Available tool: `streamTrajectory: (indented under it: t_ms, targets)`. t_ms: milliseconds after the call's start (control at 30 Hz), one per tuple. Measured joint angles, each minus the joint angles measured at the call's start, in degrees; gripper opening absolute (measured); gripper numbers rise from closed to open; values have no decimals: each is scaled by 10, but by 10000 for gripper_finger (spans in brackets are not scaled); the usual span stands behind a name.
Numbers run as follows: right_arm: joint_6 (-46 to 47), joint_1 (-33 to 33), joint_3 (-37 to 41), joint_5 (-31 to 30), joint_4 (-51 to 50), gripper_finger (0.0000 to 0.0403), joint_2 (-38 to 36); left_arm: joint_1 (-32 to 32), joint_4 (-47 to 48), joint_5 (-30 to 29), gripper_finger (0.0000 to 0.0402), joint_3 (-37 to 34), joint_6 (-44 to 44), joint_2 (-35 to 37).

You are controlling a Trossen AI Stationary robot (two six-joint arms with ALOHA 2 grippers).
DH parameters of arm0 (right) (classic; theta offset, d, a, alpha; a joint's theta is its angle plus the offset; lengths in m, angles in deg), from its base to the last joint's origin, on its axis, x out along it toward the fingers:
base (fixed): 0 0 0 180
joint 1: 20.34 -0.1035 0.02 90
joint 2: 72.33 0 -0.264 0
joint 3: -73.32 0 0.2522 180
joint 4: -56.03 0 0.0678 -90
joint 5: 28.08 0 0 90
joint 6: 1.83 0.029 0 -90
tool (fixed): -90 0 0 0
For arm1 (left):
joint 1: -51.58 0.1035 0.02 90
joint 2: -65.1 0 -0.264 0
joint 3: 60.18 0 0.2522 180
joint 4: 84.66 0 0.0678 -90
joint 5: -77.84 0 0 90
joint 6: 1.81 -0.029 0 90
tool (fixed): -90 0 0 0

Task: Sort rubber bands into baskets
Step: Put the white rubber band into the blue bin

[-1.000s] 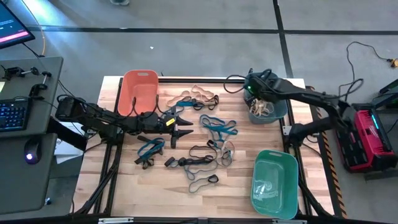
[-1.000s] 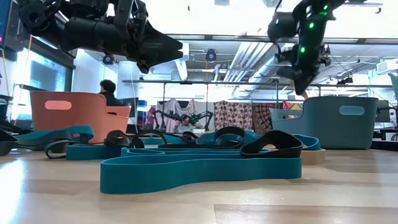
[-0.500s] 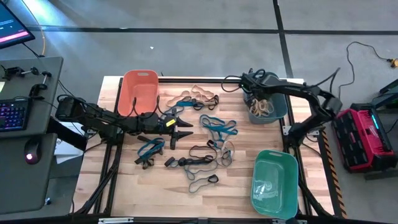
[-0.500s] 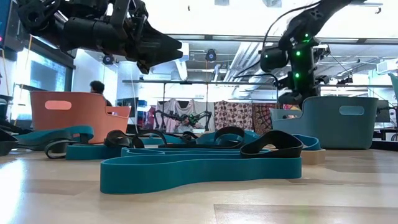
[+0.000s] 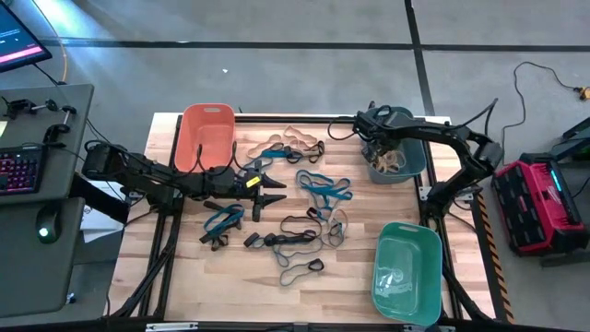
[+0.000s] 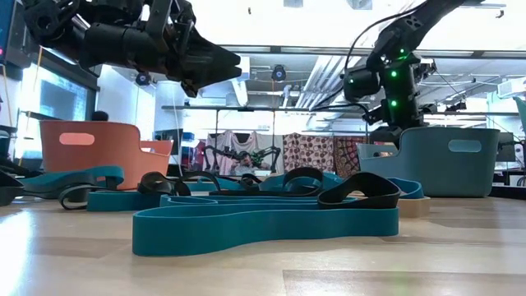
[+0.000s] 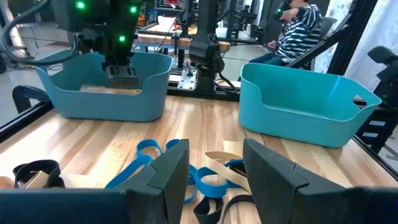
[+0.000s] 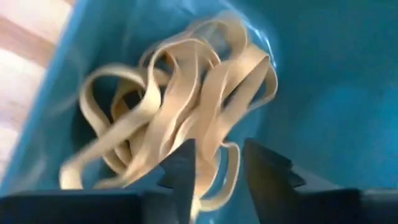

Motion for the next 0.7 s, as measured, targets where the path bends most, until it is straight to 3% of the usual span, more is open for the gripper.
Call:
streamTrajectory:
  t_ms: [167,433,700]
  targets:
    - [1,-13,0,-8,-26,153,-22,0,0,0,145,0,-1,0]
    - [52,-64,0,-75,-9,137,-92,0,-1,0,145,0,-1,0]
    - [-21,-164,0,-4,171,85,-142,0,-1,0,145,0,4,0]
